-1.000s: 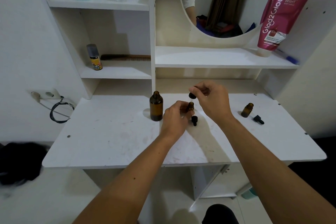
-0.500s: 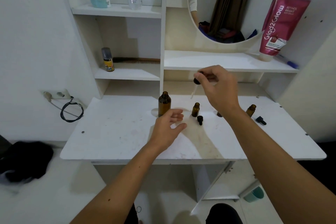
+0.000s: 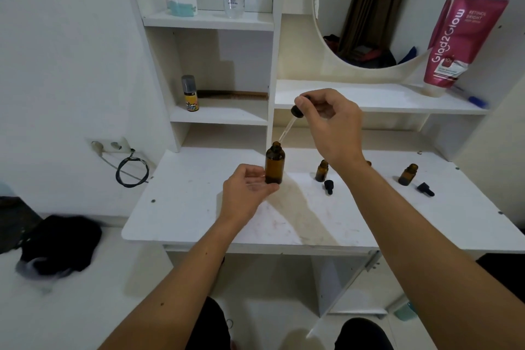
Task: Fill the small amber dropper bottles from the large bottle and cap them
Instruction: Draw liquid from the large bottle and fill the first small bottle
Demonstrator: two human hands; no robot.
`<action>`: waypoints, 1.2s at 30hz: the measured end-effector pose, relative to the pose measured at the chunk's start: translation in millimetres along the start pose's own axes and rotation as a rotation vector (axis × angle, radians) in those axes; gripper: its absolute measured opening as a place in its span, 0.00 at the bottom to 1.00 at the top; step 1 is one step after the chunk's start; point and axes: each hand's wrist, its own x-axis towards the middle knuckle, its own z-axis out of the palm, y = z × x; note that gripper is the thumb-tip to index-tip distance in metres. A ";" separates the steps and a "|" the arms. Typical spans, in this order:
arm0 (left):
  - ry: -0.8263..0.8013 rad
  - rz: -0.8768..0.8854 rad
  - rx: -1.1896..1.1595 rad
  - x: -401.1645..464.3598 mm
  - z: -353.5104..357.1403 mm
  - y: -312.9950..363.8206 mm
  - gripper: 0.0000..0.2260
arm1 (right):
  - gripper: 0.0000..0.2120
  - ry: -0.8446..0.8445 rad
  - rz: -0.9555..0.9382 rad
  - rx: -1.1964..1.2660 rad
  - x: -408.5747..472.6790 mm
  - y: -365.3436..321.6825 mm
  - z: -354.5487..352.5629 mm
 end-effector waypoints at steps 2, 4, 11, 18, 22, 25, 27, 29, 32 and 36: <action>0.011 0.010 0.032 5.1 4.8 2.5 0.26 | 0.09 -0.009 0.002 -0.001 -0.5 1.8 3.1; 0.002 0.015 0.053 10.1 9.0 4.3 0.29 | 0.09 -0.021 -0.005 -0.013 -1.2 4.2 6.1; -0.012 0.024 0.057 20.3 15.7 0.4 0.25 | 0.08 -0.102 0.005 -0.062 -4.5 17.7 21.8; 0.008 0.071 0.065 23.1 15.8 -5.3 0.22 | 0.08 -0.213 0.082 -0.139 -20.3 44.6 38.9; 0.007 0.082 0.088 24.7 16.0 -7.8 0.22 | 0.09 -0.222 0.076 -0.160 -26.7 52.3 42.3; 0.010 0.086 0.100 24.8 16.4 -8.4 0.22 | 0.10 -0.208 0.078 -0.150 -26.9 51.9 43.3; 0.011 0.083 0.104 24.7 16.3 -8.1 0.22 | 0.12 -0.197 0.075 -0.150 -26.9 51.3 42.9; 0.010 0.078 0.108 23.7 16.4 -7.0 0.23 | 0.12 -0.188 0.070 -0.152 -27.2 50.7 41.0; 0.028 0.060 0.133 20.7 18.2 -5.5 0.25 | 0.13 -0.178 0.063 -0.159 -27.9 49.7 34.7; 0.101 0.060 0.168 10.2 20.7 -3.9 0.26 | 0.13 -0.151 0.046 -0.164 -33.3 49.7 15.9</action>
